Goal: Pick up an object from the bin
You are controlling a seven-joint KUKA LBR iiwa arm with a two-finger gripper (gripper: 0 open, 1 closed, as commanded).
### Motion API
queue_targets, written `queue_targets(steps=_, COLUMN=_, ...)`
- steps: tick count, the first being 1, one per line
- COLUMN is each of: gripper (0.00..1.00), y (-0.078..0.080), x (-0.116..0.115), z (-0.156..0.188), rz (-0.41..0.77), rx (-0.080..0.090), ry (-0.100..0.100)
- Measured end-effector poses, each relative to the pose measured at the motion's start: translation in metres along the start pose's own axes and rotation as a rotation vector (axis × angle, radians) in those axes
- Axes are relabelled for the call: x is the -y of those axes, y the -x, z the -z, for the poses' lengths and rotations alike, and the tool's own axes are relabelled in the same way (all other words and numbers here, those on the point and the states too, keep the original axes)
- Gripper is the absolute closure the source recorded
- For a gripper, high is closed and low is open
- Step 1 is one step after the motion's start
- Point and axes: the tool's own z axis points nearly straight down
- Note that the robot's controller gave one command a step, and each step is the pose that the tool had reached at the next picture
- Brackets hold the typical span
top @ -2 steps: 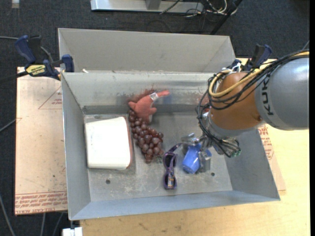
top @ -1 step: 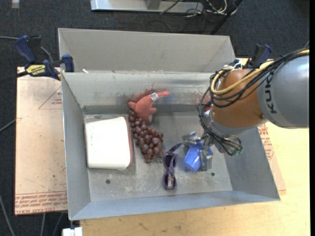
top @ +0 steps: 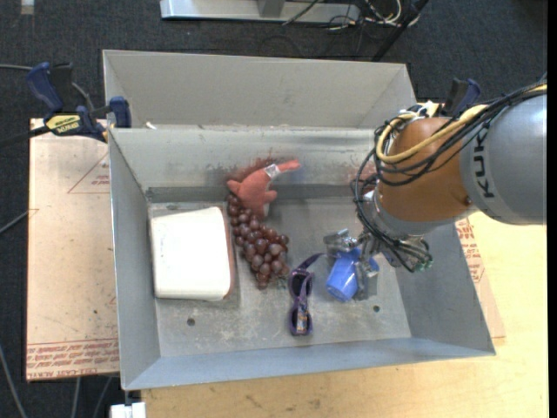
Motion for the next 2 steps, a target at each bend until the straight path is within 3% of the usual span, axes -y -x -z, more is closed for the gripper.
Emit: queue_targets(steps=2, gripper=1.0, y=-0.0002, x=-0.0004, z=0.0116, rz=0.0, rx=-0.003, ry=0.002)
